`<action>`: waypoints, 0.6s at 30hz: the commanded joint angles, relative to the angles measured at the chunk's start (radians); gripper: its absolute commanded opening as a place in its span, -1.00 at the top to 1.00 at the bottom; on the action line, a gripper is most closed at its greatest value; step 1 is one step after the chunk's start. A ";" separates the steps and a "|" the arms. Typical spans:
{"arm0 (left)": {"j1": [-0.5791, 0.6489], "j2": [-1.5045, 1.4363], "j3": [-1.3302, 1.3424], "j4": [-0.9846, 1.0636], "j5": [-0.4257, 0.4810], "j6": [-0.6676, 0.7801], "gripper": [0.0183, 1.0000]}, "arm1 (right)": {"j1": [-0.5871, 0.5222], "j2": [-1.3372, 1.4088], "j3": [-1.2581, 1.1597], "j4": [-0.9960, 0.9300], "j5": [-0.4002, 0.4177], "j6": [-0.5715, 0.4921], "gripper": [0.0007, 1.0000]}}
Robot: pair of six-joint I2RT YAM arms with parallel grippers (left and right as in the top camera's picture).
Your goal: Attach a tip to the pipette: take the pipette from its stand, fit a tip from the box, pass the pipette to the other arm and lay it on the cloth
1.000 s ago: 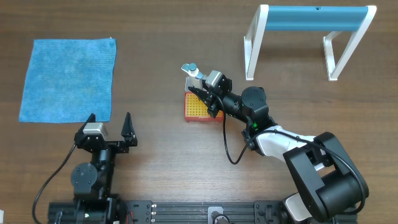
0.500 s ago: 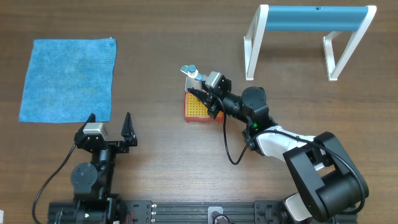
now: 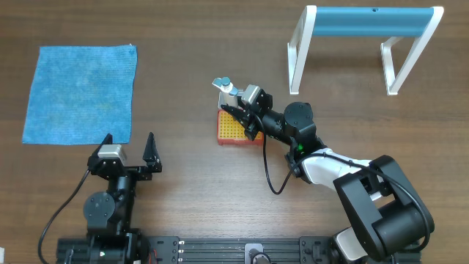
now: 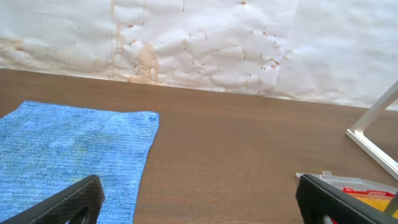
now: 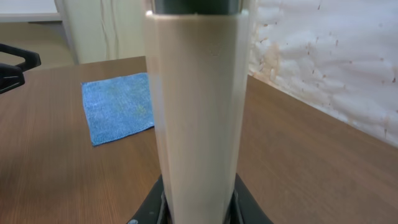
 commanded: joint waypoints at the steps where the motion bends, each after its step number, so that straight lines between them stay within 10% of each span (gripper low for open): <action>1: 0.002 -0.005 -0.002 -0.006 0.016 -0.006 -1.00 | 0.004 0.038 -0.007 -0.010 -0.003 -0.007 0.85; 18: 0.002 -0.005 -0.002 -0.006 0.015 -0.006 -0.99 | 0.004 -0.109 0.027 -0.081 -0.006 -0.006 0.85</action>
